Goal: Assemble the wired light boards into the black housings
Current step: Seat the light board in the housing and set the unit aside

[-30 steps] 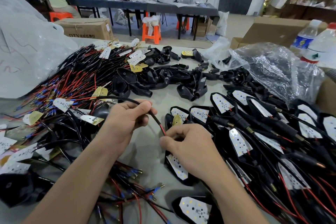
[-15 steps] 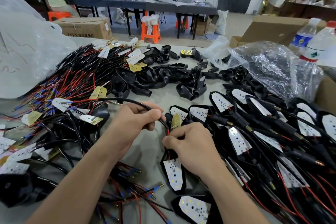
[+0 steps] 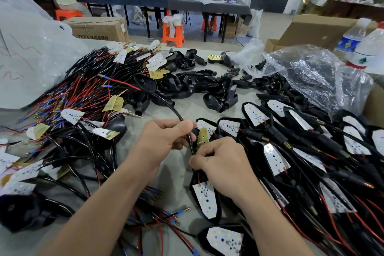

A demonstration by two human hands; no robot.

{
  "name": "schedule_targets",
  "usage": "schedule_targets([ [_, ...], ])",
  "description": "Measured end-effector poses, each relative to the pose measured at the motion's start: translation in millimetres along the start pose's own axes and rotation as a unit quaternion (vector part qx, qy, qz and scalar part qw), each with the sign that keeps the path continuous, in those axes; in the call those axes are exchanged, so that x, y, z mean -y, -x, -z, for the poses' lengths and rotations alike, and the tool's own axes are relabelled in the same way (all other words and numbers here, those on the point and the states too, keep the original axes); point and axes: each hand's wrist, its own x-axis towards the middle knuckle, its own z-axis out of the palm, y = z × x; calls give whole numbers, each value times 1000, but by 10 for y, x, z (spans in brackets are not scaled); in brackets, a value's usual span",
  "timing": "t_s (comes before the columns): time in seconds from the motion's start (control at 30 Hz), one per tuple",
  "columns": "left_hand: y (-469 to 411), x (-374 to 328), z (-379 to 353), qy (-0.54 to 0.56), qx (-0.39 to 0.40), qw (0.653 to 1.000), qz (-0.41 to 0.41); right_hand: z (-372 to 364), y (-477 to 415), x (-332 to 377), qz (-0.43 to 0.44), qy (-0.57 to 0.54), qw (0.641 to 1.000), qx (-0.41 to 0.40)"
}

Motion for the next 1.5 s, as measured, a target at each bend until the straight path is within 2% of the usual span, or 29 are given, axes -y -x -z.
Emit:
schedule_targets([
  [0.13, -12, -37, 78, -2, 14, 1000, 24, 22, 4, -14, 20, -44, 999, 11],
  [0.23, 12, -56, 84, 29, 48, 997, 53, 26, -27, -42, 15, -144, 989, 35],
  [0.3, 38, -57, 63, 27, 103, 992, 74, 16, -60, -56, 1, -219, 976, 5],
  [0.37, 52, -53, 42, -4, 148, 986, 83, 16, -102, -68, -8, -227, 973, -49],
  [0.43, 62, -42, 20, -19, 166, 982, 87, 24, -118, -52, -6, -233, 971, -62],
  [0.53, 83, -24, -82, -10, 156, 986, 63, 41, -119, -16, 11, -321, 947, -15],
  [0.63, 92, -2, -189, -12, 102, 995, 15, 69, -148, 68, -33, -412, 911, 1],
  [0.8, 125, -5, -235, -89, 52, 993, -49, 139, -473, 309, -61, -397, 915, 29],
  [0.9, 128, -10, -236, -93, 31, 995, -34, 155, -723, 538, -52, -397, 915, 44],
  [0.97, 133, -28, -230, -72, 27, 997, -13, 153, -857, 651, -37, -363, 930, 41],
  [1.07, 129, -52, -227, -72, 14, 997, -2, 170, -993, 779, -16, -306, 952, 16],
  [1.13, 121, -58, -206, -65, 6, 998, 0, 187, -1074, 849, -17, -309, 951, -16],
  [1.27, 143, -74, -206, 11, 47, 998, 43, 284, -1259, 946, -67, -390, 910, -128],
  [1.33, 153, -120, -197, 58, 71, 994, 55, 361, -1351, 957, -86, -397, 898, -169],
  [1.5, 182, -206, -64, 201, 192, 956, 96, 386, -1432, 856, -128, -392, 894, -175],
])
